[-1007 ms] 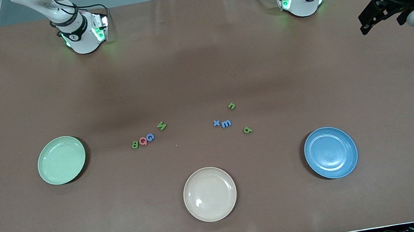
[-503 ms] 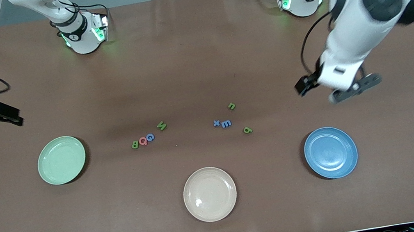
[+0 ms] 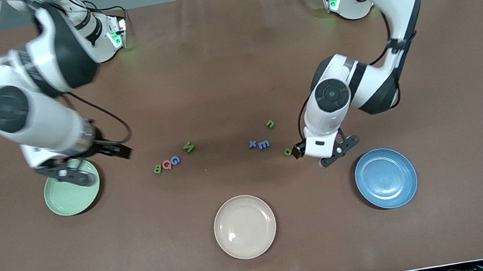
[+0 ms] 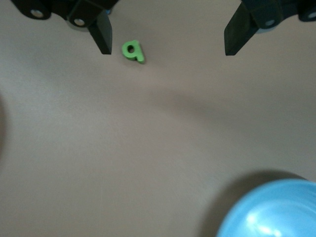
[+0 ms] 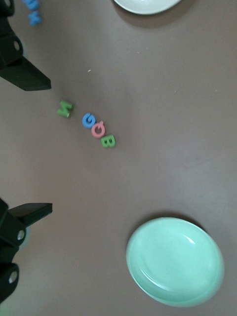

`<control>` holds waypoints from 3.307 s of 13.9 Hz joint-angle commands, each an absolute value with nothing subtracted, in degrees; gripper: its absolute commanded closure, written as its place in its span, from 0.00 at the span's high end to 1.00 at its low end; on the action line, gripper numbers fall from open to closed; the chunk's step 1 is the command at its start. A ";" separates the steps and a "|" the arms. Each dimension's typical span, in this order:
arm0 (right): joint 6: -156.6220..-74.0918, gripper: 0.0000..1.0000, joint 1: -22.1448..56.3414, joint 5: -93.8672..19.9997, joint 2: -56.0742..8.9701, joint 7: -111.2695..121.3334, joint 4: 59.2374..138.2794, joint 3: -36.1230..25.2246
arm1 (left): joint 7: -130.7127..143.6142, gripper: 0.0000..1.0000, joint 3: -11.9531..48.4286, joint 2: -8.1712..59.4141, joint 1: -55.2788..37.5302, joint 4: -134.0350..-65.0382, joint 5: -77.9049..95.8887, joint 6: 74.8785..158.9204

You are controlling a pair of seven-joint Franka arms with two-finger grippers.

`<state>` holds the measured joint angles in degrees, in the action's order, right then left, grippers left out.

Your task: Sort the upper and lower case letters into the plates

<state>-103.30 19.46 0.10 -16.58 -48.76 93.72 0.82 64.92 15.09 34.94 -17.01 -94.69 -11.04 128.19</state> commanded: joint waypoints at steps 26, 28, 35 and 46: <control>-141.33 0.61 31.55 -7.03 -32.43 -66.71 111.80 0.26 | 58.83 0.01 13.62 38.94 -7.66 -88.33 -14.68 124.98; -141.33 0.47 31.99 -6.94 -32.52 -66.71 111.80 0.18 | 53.55 0.04 13.62 39.20 -3.71 -88.77 -14.77 124.98; -140.72 0.17 32.61 -6.33 -32.61 -66.27 111.36 0.18 | 52.81 1.00 14.58 40.78 -1.04 -89.56 -21.36 125.60; -119.53 0.16 6.36 -2.55 -18.63 -17.91 111.53 -2.02 | 79.70 1.00 18.81 45.08 -22.14 -89.21 -18.90 131.83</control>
<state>-118.11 11.90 -3.11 -18.92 -26.73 109.44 -3.31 77.76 19.17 44.18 -20.53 -89.22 -20.05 129.51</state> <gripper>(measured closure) 0.670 0.000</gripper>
